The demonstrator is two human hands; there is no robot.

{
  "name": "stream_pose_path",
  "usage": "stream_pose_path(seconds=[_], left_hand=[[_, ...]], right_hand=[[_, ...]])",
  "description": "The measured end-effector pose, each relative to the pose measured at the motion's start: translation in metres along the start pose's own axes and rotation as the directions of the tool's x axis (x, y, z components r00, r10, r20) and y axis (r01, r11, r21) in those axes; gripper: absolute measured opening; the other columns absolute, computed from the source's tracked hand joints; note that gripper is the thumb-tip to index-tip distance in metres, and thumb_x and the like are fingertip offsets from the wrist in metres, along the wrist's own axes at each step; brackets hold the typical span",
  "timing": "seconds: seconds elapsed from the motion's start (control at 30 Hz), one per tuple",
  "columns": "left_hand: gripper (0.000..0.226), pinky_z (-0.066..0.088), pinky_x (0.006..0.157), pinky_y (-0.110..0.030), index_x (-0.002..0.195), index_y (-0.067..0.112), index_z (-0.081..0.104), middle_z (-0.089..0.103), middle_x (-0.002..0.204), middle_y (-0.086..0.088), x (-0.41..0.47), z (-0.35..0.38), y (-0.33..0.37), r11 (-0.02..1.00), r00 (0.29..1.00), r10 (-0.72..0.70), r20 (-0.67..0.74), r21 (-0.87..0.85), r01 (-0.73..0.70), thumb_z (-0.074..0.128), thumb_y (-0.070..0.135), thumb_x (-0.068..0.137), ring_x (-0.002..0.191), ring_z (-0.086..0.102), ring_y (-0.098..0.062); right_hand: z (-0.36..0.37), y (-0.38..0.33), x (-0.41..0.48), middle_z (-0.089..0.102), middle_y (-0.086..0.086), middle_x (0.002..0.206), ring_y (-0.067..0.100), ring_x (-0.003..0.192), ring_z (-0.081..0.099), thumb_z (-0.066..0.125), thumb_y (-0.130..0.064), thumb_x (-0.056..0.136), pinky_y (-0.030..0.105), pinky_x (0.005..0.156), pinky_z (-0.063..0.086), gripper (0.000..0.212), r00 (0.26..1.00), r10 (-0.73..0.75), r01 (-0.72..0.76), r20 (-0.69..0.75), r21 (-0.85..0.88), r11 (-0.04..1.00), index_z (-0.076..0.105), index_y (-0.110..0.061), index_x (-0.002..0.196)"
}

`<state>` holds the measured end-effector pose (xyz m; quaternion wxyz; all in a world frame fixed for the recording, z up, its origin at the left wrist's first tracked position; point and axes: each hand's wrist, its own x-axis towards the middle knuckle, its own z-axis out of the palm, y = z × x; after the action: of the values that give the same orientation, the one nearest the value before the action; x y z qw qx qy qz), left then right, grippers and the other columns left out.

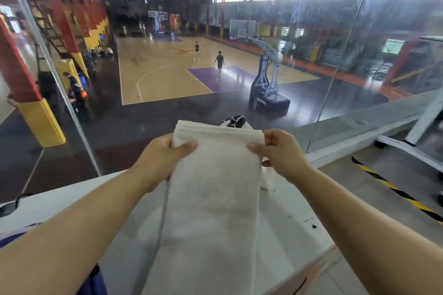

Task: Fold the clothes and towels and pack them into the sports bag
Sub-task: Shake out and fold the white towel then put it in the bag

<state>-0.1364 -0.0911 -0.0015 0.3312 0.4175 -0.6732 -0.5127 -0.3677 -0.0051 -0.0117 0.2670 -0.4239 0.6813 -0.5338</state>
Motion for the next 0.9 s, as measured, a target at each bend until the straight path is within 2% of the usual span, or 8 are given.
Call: stream_pose_path(seconds=[0.13,0.23,0.3,0.4,0.5,0.63,0.8,0.9], left_hand=[[0.021,0.046,0.059,-0.031,0.092,0.013,0.067,0.07,0.083,-0.001,0.012,-0.036,-0.018,0.995,0.983,-0.041,-0.178,0.084,0.057,0.064,0.033,0.086,0.07,0.064,-0.021],[0.035,0.047,0.078,-0.035,0.113,0.011,0.06,0.063,0.1,-0.001,0.019,-0.056,-0.041,0.94,0.941,-0.034,-0.336,0.308,0.144,0.063,0.033,0.086,0.093,0.061,-0.024],[0.05,0.042,0.089,-0.037,0.127,0.011,0.051,0.058,0.116,-0.006,0.018,-0.063,-0.053,0.892,0.907,-0.028,-0.42,0.4,0.212,0.064,0.033,0.084,0.105,0.055,-0.026],[0.052,0.035,0.102,-0.041,0.125,0.015,0.053,0.052,0.124,-0.008,0.007,-0.062,-0.058,0.868,0.885,0.055,-0.462,0.46,0.186,0.069,0.036,0.08,0.116,0.049,-0.028],[0.032,0.037,0.101,-0.039,0.104,0.023,0.061,0.057,0.111,-0.002,-0.017,-0.047,-0.061,0.868,0.93,0.109,-0.35,0.49,0.082,0.072,0.034,0.077,0.11,0.051,-0.022],[0.023,0.041,0.083,-0.024,0.093,0.028,0.061,0.059,0.102,0.007,-0.062,-0.024,-0.074,0.834,0.997,0.065,-0.047,0.551,-0.028,0.071,0.038,0.075,0.096,0.054,-0.012],[0.041,0.031,0.089,-0.018,0.119,0.03,0.053,0.044,0.121,0.014,-0.112,-0.006,-0.089,0.617,0.951,-0.038,0.308,0.756,-0.22,0.059,0.05,0.084,0.115,0.039,-0.008],[0.076,0.025,0.105,-0.022,0.136,0.03,0.041,0.034,0.143,0.009,-0.135,0.001,-0.095,0.567,0.893,-0.161,0.419,0.78,-0.264,0.056,0.069,0.072,0.132,0.028,-0.014]], right_hand=[[0.051,-0.014,0.028,0.063,0.003,0.086,0.02,0.071,0.06,0.079,-0.017,0.074,0.035,0.057,0.053,0.027,0.994,-0.104,0.106,0.039,-0.063,0.992,0.056,-0.024,0.086],[0.079,-0.013,0.035,0.061,-0.01,0.084,0.016,0.082,0.062,0.073,-0.02,0.079,0.027,0.07,0.052,0.025,0.984,-0.159,0.173,0.077,-0.237,0.956,0.057,-0.024,0.098],[0.09,-0.008,0.031,0.063,-0.012,0.084,0.009,0.083,0.062,0.07,-0.029,0.077,0.028,0.076,0.051,0.022,0.972,-0.209,0.231,0.105,-0.298,0.926,0.057,-0.031,0.094],[0.095,0.002,0.013,0.063,-0.013,0.089,0.008,0.079,0.061,0.069,-0.031,0.076,0.031,0.077,0.051,0.017,0.938,-0.224,0.317,0.264,-0.395,0.862,0.058,-0.031,0.088],[0.088,0.015,-0.017,0.062,-0.011,0.09,0.01,0.082,0.06,0.068,-0.029,0.083,0.024,0.077,0.048,0.013,0.851,-0.208,0.458,0.482,-0.486,0.744,0.063,-0.023,0.094],[0.07,0.039,-0.059,0.063,-0.01,0.109,0.008,0.1,0.056,0.062,-0.033,0.089,0.016,0.086,0.04,0.023,0.753,-0.188,0.585,0.631,-0.512,0.629,0.065,-0.023,0.108],[0.051,0.07,-0.096,0.054,-0.011,0.134,0.008,0.125,0.046,0.057,-0.023,0.093,0.027,0.108,0.033,0.032,0.685,-0.098,0.598,0.722,-0.481,0.641,0.061,-0.025,0.124],[0.039,0.079,-0.111,0.033,-0.015,0.151,0.006,0.141,0.025,0.052,-0.02,0.093,0.025,0.117,0.018,0.047,0.639,0.0,0.634,0.769,-0.526,0.566,0.045,-0.03,0.139]])
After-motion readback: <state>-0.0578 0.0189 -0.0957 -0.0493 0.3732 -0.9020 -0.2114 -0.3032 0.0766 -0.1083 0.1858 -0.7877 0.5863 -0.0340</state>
